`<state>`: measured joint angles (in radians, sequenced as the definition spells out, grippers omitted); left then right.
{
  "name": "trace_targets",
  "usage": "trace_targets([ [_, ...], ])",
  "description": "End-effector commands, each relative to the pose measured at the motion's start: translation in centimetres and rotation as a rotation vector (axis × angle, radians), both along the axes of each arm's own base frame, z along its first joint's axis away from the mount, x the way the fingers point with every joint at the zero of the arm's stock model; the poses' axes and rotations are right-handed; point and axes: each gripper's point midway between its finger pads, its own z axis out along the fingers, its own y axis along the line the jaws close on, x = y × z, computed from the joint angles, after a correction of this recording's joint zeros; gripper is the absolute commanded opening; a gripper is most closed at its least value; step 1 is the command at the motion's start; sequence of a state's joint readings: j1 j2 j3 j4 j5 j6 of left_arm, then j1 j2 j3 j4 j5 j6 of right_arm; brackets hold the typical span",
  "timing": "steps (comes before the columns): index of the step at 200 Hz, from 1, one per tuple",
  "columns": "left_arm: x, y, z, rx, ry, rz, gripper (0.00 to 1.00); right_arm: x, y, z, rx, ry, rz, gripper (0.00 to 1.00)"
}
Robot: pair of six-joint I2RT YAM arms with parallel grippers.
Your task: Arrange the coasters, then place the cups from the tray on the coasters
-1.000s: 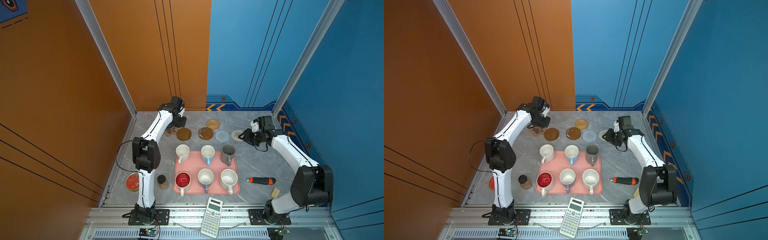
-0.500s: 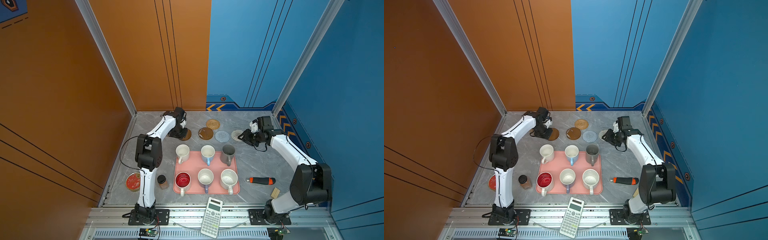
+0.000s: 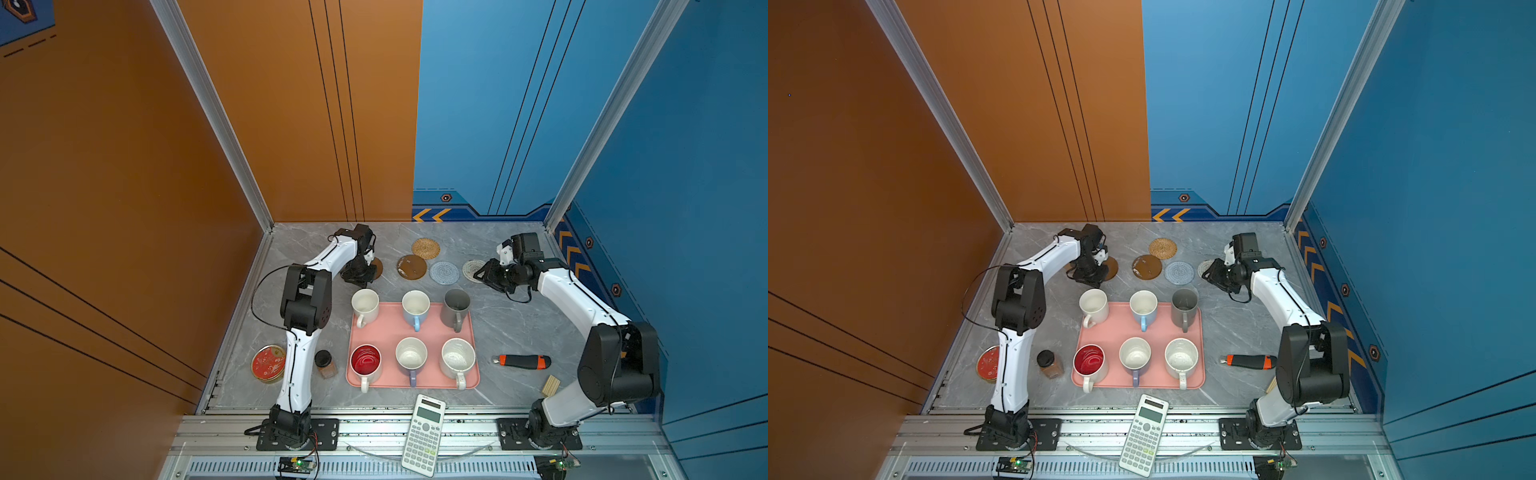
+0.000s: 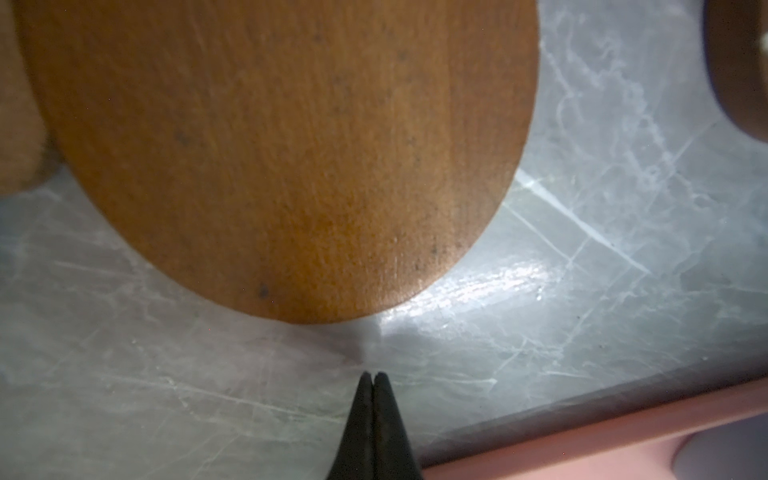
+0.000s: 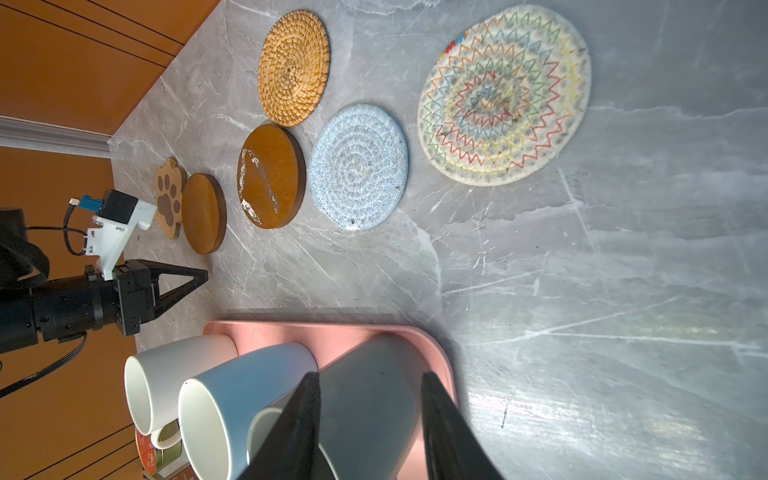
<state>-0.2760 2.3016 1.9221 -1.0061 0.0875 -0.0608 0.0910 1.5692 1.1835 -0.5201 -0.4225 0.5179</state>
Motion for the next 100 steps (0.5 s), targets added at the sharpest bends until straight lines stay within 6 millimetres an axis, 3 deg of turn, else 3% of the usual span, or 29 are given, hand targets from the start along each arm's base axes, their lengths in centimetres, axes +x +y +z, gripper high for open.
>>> trace_targets([
  [1, 0.2, -0.2, -1.0, 0.008, 0.023, 0.02, 0.0, 0.7, 0.3, 0.6, 0.014, -0.019, 0.0, 0.39],
  [59, 1.2, -0.2, -2.0, 0.021, 0.021, 0.046, 0.0, 0.7, 0.3, 0.7, 0.013, -0.022, -0.001, 0.39],
  [100, 2.7, 0.1, -1.5, 0.048, -0.023, 0.06, 0.0, 0.6, 0.3, 0.8, 0.015, -0.024, -0.002, 0.39],
])
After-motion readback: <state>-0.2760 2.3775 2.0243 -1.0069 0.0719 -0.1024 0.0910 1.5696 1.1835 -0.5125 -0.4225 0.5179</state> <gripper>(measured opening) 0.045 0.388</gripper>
